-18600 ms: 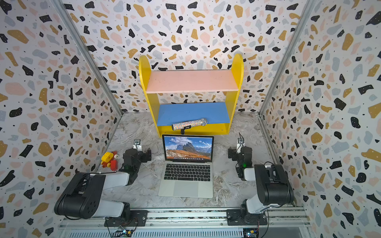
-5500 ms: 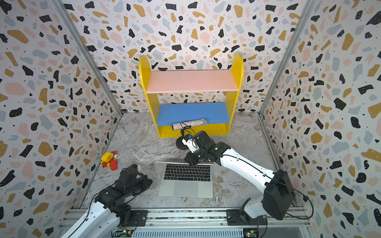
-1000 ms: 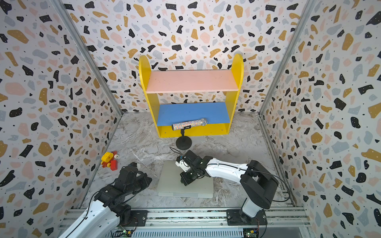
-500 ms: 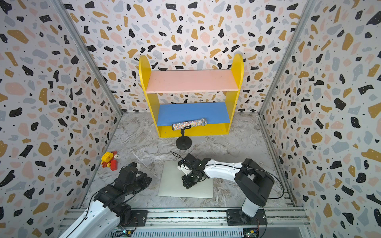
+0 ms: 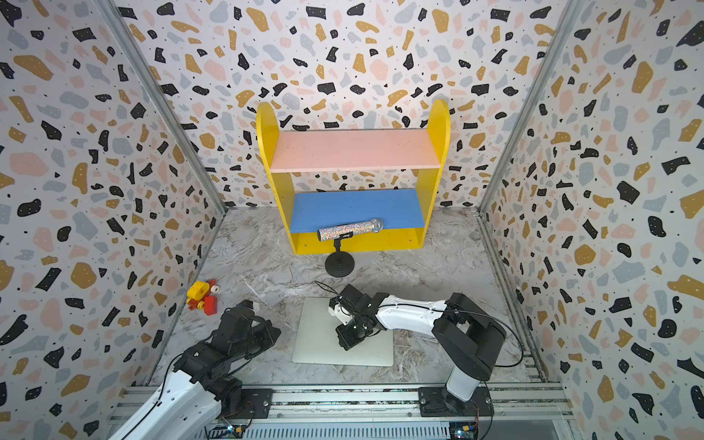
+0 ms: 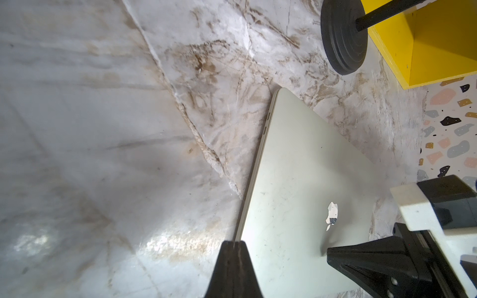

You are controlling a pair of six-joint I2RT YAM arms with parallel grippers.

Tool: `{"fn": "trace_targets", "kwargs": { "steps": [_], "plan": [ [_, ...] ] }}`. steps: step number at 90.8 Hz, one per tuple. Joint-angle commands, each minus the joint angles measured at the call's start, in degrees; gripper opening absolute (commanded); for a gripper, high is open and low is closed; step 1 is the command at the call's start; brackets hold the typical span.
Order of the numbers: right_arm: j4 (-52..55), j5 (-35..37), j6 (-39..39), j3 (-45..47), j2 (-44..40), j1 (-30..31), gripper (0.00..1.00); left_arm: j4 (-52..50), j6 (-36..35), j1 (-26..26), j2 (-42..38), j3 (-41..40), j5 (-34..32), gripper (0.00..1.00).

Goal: Close the laptop lid and set it aside
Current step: Close the lid of the laptop.

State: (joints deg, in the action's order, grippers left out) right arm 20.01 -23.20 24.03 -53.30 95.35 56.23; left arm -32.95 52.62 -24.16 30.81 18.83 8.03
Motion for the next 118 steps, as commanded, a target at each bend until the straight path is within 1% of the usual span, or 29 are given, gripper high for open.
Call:
{"fn": "trace_targets", "kwargs": {
  "steps": [1, 15, 24, 52, 66, 70, 74, 77, 79, 80, 82, 83, 85, 99, 111, 118],
  "plan": [
    [2.8, 1.3, 0.7, -0.5, -1.5, 0.3, 0.00, 1.5, -0.7, -0.1, -0.1, 0.0, 0.3, 0.04],
    [3.2, 3.7, 1.1, 0.9, -5.0, 0.4, 0.00, 2.4, -0.9, -0.1, 0.9, 0.1, 0.7, 0.04],
    [3.6, 6.4, 1.4, 2.3, -8.5, 0.3, 0.03, 3.1, -0.9, -0.1, 1.4, 0.0, 1.2, 0.04],
    [5.1, 14.3, 0.9, 8.1, -23.6, 0.3, 0.22, 6.3, -0.8, -0.2, 4.0, 0.2, 2.9, 0.04],
    [6.5, 19.3, 1.2, 11.5, -30.1, 0.2, 0.35, 8.2, -1.1, -0.1, 6.2, 1.0, 4.2, 0.04],
    [6.7, 21.1, 1.6, 12.7, -32.3, 0.3, 0.41, 8.5, -1.2, -0.1, 6.8, 1.4, 4.5, 0.04],
    [6.8, 22.7, 2.2, 13.9, -34.8, 0.2, 0.48, 8.7, -1.5, -0.1, 7.3, 1.7, 4.5, 0.04],
    [6.9, 24.3, 2.6, 14.8, -36.8, 0.2, 0.55, 8.9, -1.6, -0.2, 7.8, 2.0, 4.7, 0.04],
    [6.9, 25.2, 2.9, 15.6, -38.0, 0.2, 0.61, 9.0, -1.7, -0.2, 8.0, 2.1, 4.7, 0.04],
    [6.9, 25.6, 3.1, 15.9, -38.6, 0.2, 0.66, 9.1, -1.7, -0.1, 8.1, 2.2, 4.7, 0.04],
    [6.9, 26.4, 3.4, 16.5, -39.8, 0.2, 0.88, 9.2, -1.7, -0.2, 8.4, 2.4, 4.8, 0.04],
    [6.9, 26.7, 3.5, 16.8, -40.4, 0.2, 0.94, 9.3, -1.8, -0.1, 8.5, 2.4, 4.9, 0.04],
    [6.8, 27.2, 3.5, 17.6, -41.7, 0.2, 0.98, 9.5, -1.9, -0.1, 8.7, 2.6, 5.0, 0.04],
    [7.2, 31.2, 5.2, 22.0, -48.8, 0.1, 1.00, 10.2, -2.1, -0.2, 10.2, 2.9, 5.7, 0.05],
    [8.3, 35.4, 9.7, 25.6, -54.7, 0.0, 1.00, 10.5, -2.2, -0.2, 10.5, 2.7, 5.8, 0.07],
    [9.1, 37.7, 12.5, 27.4, -58.4, 0.1, 1.00, 10.4, -2.2, -0.1, 10.6, 2.5, 5.9, 0.10]
  ]
}}
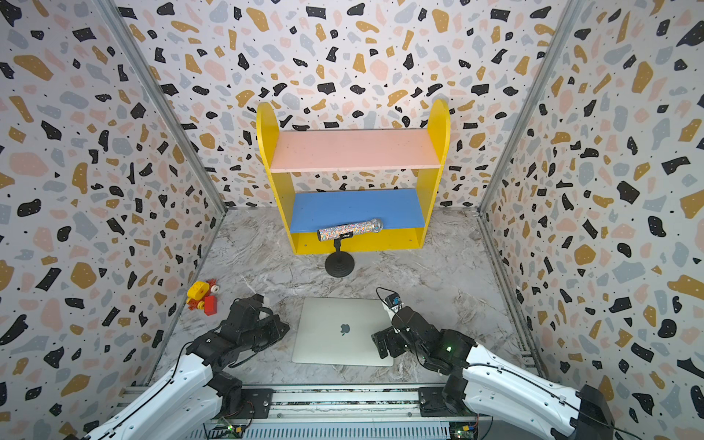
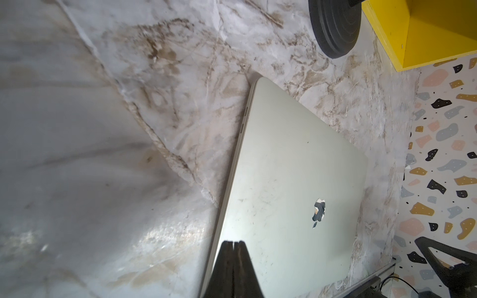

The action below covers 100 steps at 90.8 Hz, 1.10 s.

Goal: Close the laptop lid and set it aside
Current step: Close the lid of the laptop, then pick up the laptop from the center of the board.

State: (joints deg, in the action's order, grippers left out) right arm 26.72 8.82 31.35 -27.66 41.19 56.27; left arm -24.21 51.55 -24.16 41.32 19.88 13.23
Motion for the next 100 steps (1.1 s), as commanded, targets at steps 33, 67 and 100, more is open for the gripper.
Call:
{"fn": "trace_targets", "kwargs": {
  "steps": [33, 67, 100],
  "plan": [
    [2.9, 4.0, 16.6, 8.9, -13.9, -2.6, 1.00, 2.7, -1.3, -0.2, 1.5, 0.6, 1.3, 0.39],
    [-0.1, -5.9, 22.4, 12.5, -12.6, -7.9, 0.99, 5.5, -0.9, -0.1, 4.7, -1.0, 2.6, 0.44],
    [-8.4, -16.4, 25.9, 15.7, -7.8, -12.7, 0.93, 7.9, -0.4, -0.1, 7.1, -2.3, 3.7, 0.44]
  ]
}}
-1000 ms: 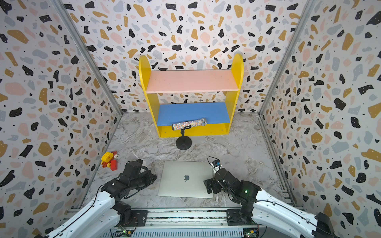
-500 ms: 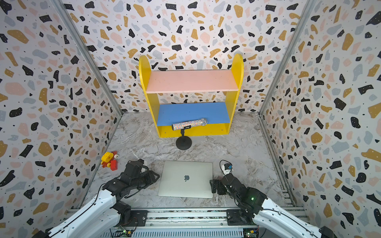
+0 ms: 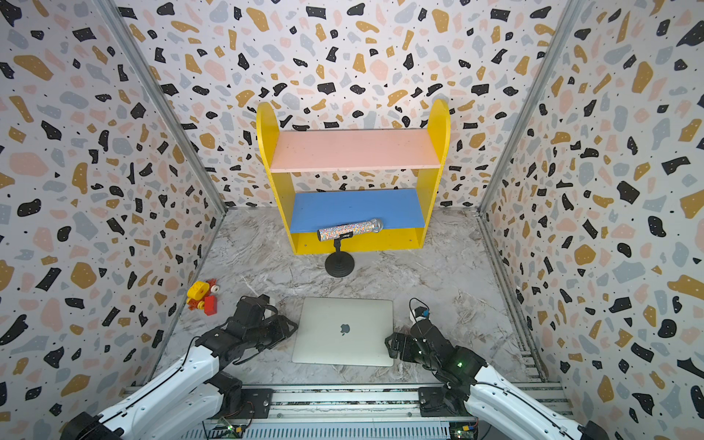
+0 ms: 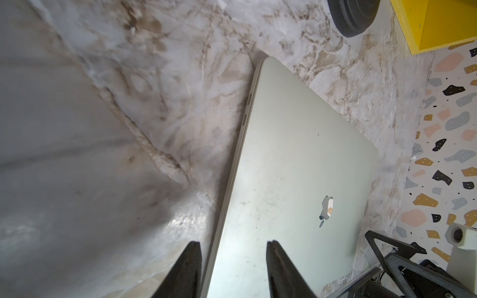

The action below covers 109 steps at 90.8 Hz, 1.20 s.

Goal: Close the laptop lid and set it aside
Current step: Pick up the laptop from the center of the board.

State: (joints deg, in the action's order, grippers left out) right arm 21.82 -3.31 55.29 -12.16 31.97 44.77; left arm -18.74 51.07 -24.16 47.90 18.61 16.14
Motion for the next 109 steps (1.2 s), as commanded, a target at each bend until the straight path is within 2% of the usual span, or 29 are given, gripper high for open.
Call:
{"fn": "trace_targets", "kwargs": {
  "steps": [1, 25, 72, 109],
  "plan": [
    [-3.8, -4.4, 2.0, 0.4, 1.7, -1.4, 0.93, 2.6, 0.1, -0.1, 0.6, -1.1, 0.8, 0.44],
    [-12.9, -11.4, 4.1, 2.9, 7.1, -5.0, 0.83, 2.6, 0.3, -0.1, 0.9, -2.5, 0.6, 0.44],
    [-18.8, -15.2, 4.9, 6.3, 9.3, -9.3, 0.74, 7.5, 1.8, -0.1, 5.0, -5.4, 2.0, 0.43],
    [-25.8, -18.9, 4.5, 7.1, 14.2, -11.8, 0.68, 13.7, 3.4, -0.1, 7.7, -7.1, 3.2, 0.41]
  ]
}}
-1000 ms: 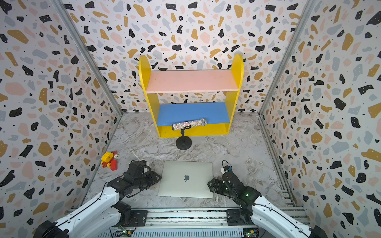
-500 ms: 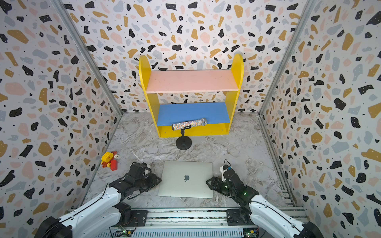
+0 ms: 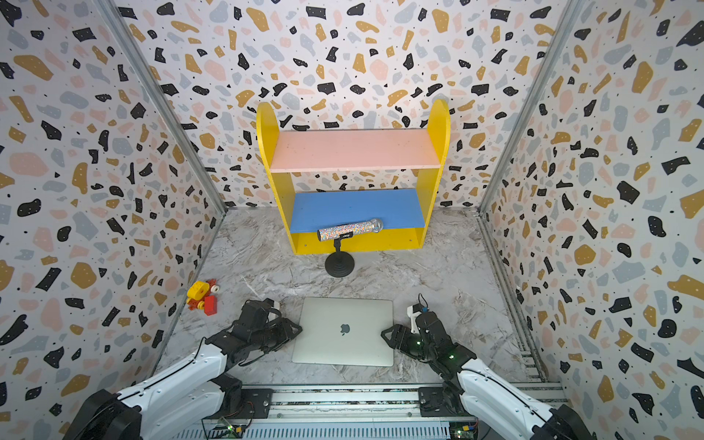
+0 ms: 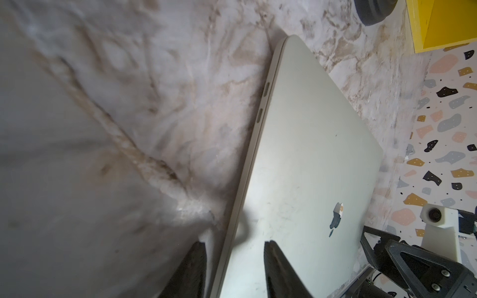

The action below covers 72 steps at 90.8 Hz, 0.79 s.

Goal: Close the laptop lid and set it aside
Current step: Pick up the laptop from the center of the board.

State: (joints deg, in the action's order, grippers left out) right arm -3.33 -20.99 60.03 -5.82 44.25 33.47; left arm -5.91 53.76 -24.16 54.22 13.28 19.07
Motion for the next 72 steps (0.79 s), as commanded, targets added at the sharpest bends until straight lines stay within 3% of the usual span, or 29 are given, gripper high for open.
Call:
{"fn": "trace_targets", "kwargs": {
  "steps": [1, 32, 72],
  "plan": [
    [-0.8, -1.2, -0.3, 0.7, 2.0, -0.6, 0.68, 0.9, 0.7, -0.1, 1.5, -1.7, 0.4, 0.41],
    [-5.8, -3.7, 0.1, 0.6, 6.7, -1.2, 0.65, 2.2, 0.9, -0.1, 2.4, -1.8, 1.4, 0.37],
    [-6.9, -5.0, 1.1, 0.7, 4.0, -1.9, 0.55, 4.3, 2.0, -0.1, 0.9, -2.2, 2.9, 0.29]
  ]
}}
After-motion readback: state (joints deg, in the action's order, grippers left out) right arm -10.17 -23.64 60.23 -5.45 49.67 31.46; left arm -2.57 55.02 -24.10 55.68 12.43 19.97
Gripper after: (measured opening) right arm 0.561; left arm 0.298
